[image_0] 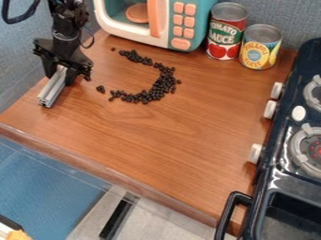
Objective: Sweep into pile
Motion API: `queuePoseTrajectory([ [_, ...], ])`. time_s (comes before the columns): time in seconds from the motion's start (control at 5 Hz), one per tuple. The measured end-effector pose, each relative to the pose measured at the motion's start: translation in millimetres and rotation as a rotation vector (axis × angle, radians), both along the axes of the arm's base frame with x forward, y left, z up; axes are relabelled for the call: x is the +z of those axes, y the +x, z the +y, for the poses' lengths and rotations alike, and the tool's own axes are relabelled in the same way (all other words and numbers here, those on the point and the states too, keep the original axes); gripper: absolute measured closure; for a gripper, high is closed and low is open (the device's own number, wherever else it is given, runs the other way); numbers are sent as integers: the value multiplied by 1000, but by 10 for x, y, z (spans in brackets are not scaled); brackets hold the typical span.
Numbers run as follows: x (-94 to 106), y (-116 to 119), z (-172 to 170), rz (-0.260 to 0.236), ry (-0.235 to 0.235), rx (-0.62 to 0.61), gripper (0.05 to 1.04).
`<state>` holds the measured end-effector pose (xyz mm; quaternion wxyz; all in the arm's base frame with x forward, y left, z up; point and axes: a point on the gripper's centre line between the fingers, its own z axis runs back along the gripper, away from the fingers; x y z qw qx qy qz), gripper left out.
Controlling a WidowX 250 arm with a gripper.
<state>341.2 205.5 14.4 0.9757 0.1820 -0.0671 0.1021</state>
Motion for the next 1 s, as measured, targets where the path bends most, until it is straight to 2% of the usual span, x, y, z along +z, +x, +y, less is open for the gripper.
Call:
queuePoseTrajectory([
  [0.2,34,-82,-38,22,-87,31,105],
  [0.6,580,-16,-24,44,-260,63,83],
  [0.8,633,-74,30,65,-213,65,83],
  [1.0,651,-71,34,60,-209,67,83],
])
